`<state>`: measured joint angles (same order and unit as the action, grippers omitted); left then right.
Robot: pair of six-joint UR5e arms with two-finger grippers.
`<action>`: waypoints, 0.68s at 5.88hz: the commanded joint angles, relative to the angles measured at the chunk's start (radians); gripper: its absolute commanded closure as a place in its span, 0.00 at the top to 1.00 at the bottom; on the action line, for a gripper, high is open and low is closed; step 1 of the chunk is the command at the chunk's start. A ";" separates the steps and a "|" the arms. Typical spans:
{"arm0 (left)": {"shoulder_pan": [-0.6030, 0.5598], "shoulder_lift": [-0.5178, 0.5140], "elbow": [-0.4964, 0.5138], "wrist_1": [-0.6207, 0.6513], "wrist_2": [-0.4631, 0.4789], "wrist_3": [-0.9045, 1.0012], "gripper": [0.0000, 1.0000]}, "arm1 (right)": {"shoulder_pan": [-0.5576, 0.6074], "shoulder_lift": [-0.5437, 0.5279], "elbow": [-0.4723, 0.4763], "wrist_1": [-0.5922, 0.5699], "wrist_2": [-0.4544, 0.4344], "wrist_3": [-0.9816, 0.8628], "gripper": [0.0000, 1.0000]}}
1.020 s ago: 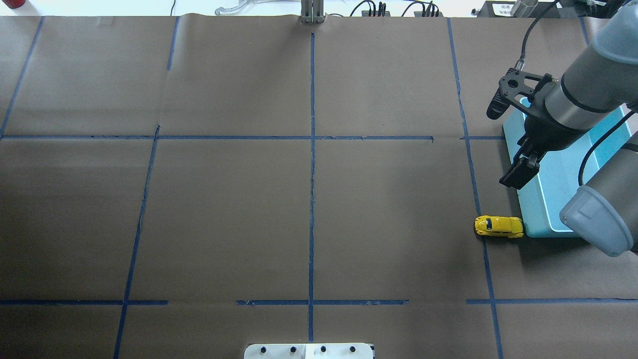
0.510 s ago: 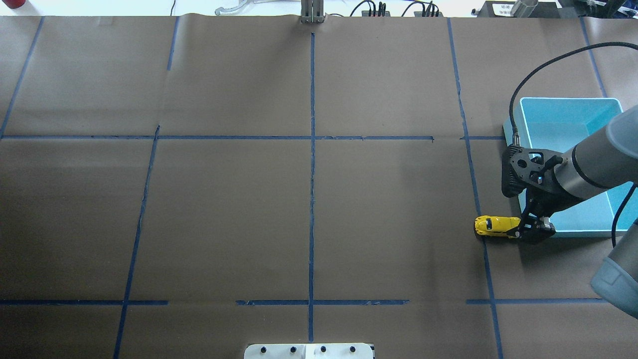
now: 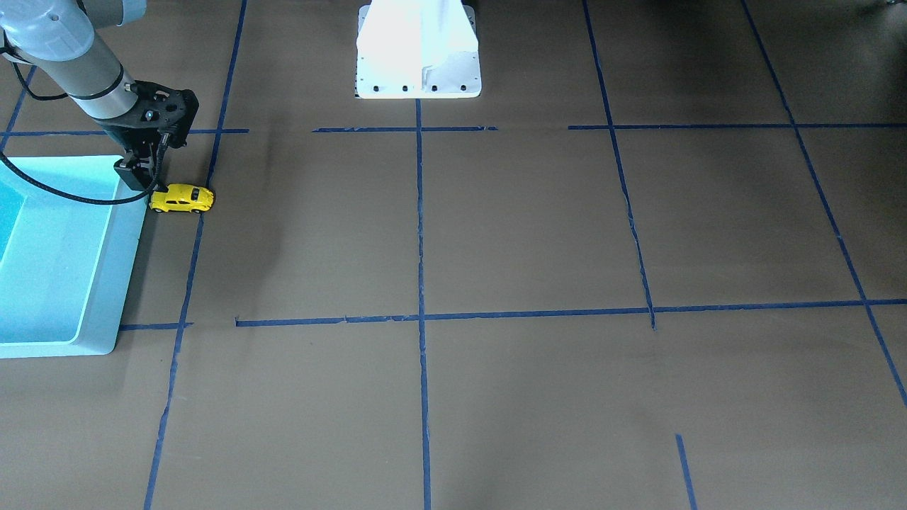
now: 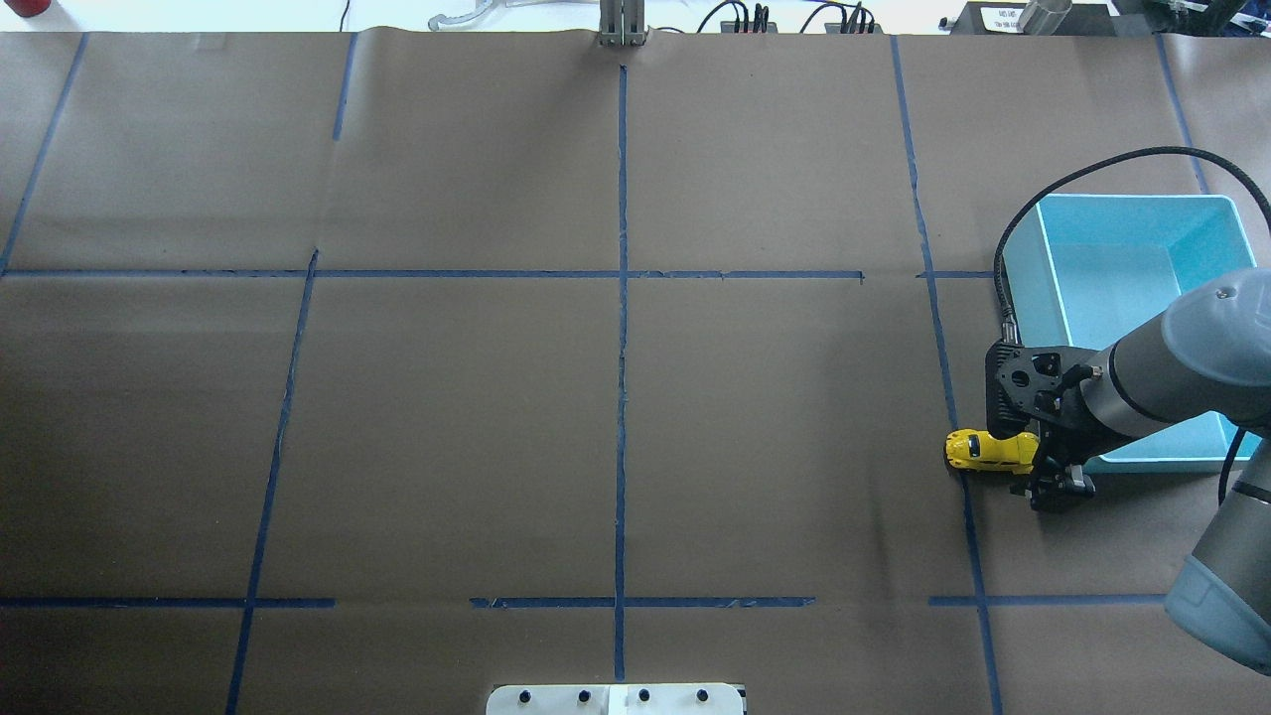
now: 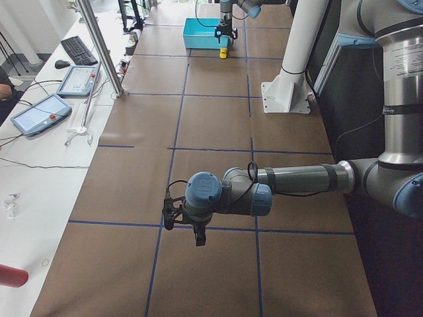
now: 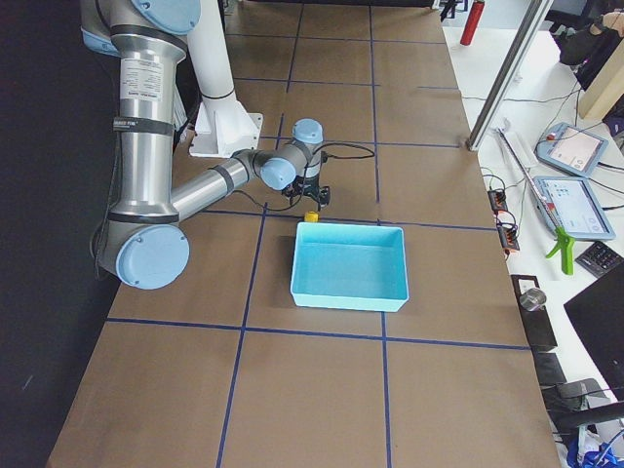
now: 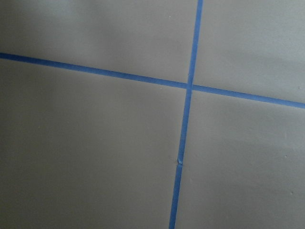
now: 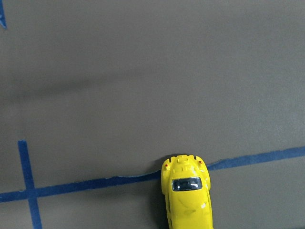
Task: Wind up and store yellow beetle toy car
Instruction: 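Close the right gripper around the yellow car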
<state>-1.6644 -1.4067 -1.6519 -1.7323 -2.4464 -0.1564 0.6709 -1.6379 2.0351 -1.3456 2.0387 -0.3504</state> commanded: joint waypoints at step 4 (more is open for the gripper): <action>0.014 -0.002 -0.028 -0.004 0.000 0.001 1.00 | -0.037 0.046 -0.095 0.026 -0.063 -0.007 1.00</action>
<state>-1.6601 -1.4068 -1.6705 -1.7381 -2.4484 -0.1553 0.6375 -1.5943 1.9526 -1.3244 1.9807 -0.3567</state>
